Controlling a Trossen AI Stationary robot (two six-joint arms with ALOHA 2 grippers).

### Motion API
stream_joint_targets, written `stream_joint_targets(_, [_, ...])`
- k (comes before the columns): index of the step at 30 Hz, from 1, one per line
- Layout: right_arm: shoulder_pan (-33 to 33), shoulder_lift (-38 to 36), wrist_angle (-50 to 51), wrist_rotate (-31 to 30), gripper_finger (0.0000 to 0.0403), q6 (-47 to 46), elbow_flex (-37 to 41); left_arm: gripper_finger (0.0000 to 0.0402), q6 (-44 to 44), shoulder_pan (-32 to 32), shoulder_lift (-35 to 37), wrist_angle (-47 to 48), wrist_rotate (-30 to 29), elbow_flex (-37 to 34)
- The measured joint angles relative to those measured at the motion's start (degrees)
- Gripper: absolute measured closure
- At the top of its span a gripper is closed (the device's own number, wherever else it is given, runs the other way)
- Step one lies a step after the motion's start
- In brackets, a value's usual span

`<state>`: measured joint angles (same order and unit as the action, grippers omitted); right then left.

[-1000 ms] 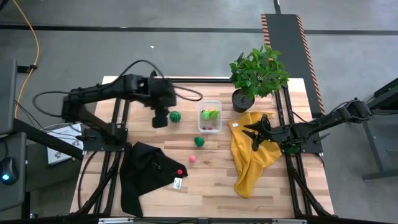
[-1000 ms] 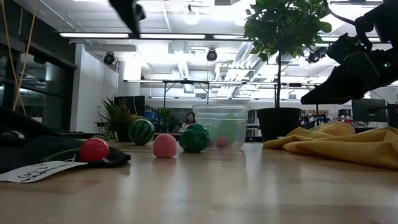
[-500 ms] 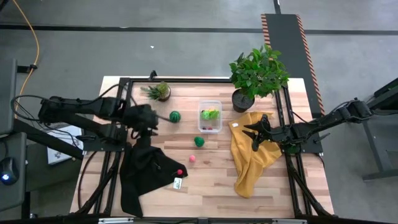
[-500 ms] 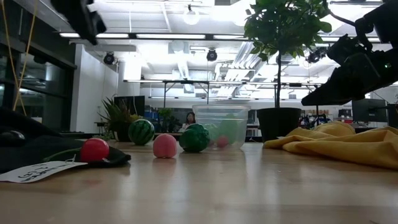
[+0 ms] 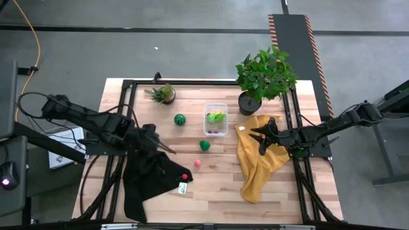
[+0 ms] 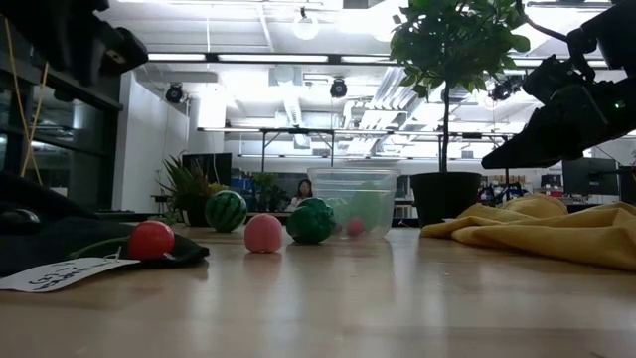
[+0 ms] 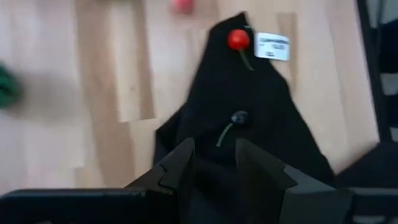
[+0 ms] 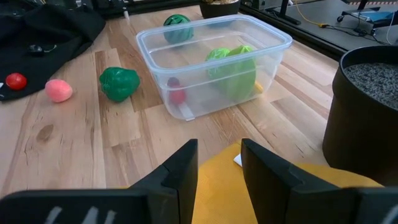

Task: Pick and placing Produce into tupperware
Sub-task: Put the black cherry into the transparent bin

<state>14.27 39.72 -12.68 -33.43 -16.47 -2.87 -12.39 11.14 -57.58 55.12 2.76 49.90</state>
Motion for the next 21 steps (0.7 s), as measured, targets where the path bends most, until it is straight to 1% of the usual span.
stream_joint_targets(9, [0.0,0.0,0.0,0.0,0.0289,0.0,0.0,0.0295,2.1,6.5,0.0,-6.3,0.7,-4.7])
stream_joint_targets(16, [0.0,0.0,0.0,0.0,0.0289,0.0,0.0,0.0295,2.2,6.9,-0.3,-7.5,1.0,-7.7])
stream_joint_targets(21, [0.0,0.0,0.0,0.0,0.0289,0.0,0.0,0.0295,5.2,6.9,-1.2,-9.1,1.7,-8.4])
